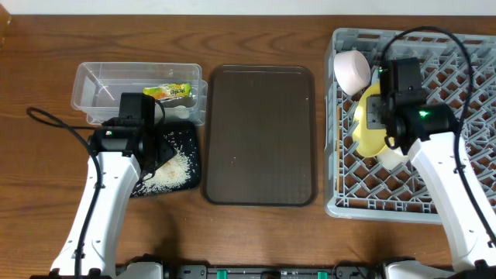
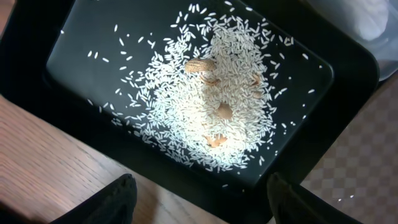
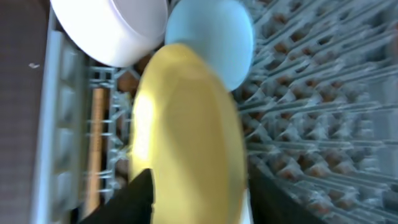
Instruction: Sort waste into correct bins and load items into the dishwasher rack
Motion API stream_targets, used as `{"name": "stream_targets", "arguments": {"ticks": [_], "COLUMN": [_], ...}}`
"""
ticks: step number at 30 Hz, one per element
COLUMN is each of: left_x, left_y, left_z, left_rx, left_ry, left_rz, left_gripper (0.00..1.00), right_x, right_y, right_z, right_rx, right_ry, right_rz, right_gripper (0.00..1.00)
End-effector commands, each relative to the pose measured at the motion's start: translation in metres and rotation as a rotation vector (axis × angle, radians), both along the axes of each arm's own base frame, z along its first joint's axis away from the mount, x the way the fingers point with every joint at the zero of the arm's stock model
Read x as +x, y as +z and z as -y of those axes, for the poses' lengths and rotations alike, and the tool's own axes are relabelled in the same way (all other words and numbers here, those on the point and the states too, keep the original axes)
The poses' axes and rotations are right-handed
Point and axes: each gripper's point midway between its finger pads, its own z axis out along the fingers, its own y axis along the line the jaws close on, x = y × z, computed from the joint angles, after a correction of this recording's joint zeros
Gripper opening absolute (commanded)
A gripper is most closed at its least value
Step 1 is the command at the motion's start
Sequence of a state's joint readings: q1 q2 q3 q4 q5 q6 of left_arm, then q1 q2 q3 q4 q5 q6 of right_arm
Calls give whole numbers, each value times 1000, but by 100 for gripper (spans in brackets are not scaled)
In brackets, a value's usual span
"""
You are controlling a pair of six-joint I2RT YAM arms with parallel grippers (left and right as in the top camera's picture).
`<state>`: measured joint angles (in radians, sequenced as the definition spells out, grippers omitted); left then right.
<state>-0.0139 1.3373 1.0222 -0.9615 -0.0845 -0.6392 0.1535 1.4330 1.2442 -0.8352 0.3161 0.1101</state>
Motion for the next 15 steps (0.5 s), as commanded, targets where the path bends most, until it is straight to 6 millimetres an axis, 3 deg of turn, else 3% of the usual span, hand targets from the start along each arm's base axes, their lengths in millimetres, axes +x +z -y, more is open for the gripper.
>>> {"name": "stream_targets", "arguments": {"ticks": [1,8,15], "left_x": [2,-4,-26], "left_y": [3,1,0], "left_z": [-1,5,8], "left_rx": [23,15,-9], "left_ry": [-100,-234,-259], "left_rz": [-6,-43,-124], "left_gripper": [74,78,77], "right_x": [-2,-11,-34], "right_y": [-7,-9,-18], "right_z": [-19,-6,2], "right_rx": [245,420,421], "right_ry": [-31,-95,-114], "right_rz": [-10,-45,-140], "right_gripper": [57,71,76]}}
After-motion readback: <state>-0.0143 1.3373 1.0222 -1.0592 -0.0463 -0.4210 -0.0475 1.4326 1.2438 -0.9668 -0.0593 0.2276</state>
